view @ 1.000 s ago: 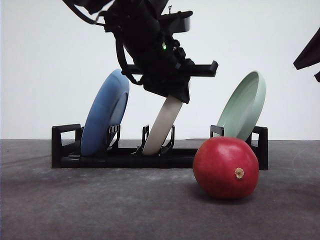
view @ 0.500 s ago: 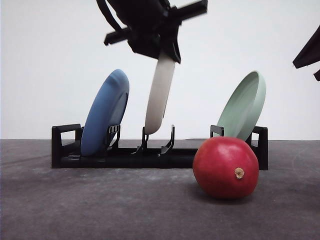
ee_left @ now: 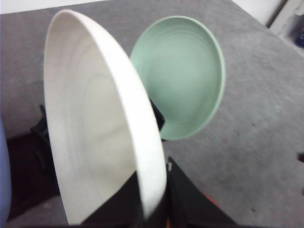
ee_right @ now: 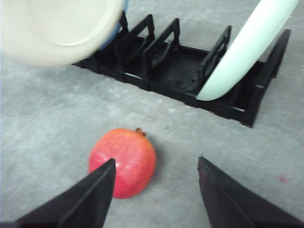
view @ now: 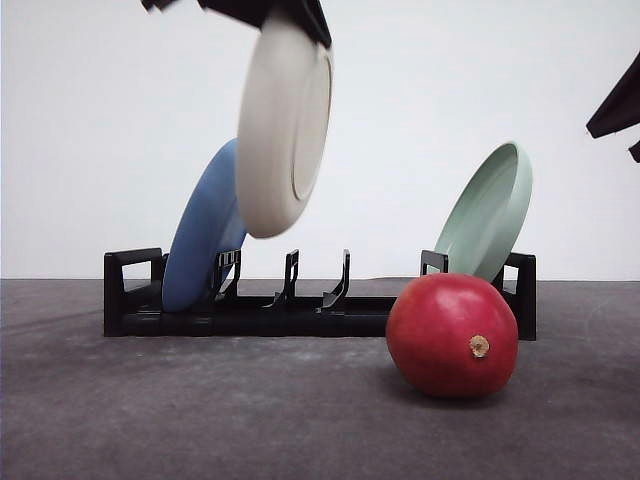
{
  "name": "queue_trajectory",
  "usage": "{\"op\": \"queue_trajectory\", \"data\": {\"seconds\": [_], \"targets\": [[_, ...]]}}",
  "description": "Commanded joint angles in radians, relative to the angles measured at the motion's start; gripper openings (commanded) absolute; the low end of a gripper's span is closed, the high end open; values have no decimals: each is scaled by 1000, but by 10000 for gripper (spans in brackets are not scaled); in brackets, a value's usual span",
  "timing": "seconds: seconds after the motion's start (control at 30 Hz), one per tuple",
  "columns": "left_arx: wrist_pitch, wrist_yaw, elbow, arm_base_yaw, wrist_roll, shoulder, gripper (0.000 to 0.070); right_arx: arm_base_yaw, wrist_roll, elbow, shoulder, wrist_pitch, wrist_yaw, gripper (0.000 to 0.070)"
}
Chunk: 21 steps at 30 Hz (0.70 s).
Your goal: Place pomegranate in white plate
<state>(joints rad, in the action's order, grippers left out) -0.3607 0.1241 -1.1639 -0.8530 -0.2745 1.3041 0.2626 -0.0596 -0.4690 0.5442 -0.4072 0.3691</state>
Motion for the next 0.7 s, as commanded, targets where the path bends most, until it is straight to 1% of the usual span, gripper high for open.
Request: {"op": "queue_trajectory", "data": {"seconds": [0.0, 0.17, 0.27, 0.37, 0.47, 0.53, 0.67], "targets": [[0, 2, 0, -23, -1, -22, 10, 4, 0, -17, 3, 11, -8, 347], [15, 18, 103, -75, -19, -132, 10, 4, 0, -17, 3, 13, -10, 347], [44, 80, 198, -117, -33, -215, 10, 4, 0, -17, 3, 16, -10, 347], [56, 143, 288, -164, -7, -290, 10, 4, 0, -17, 3, 17, -11, 347], [42, 169, 363, -211, 59, -347, 10, 4, 0, -17, 3, 17, -10, 347], [3, 194, 390, -244, 118, -365, 10, 4, 0, -17, 3, 17, -11, 347], [-110, 267, 393, -311, 306, -350, 10, 4, 0, -17, 3, 17, -11, 347]]}}
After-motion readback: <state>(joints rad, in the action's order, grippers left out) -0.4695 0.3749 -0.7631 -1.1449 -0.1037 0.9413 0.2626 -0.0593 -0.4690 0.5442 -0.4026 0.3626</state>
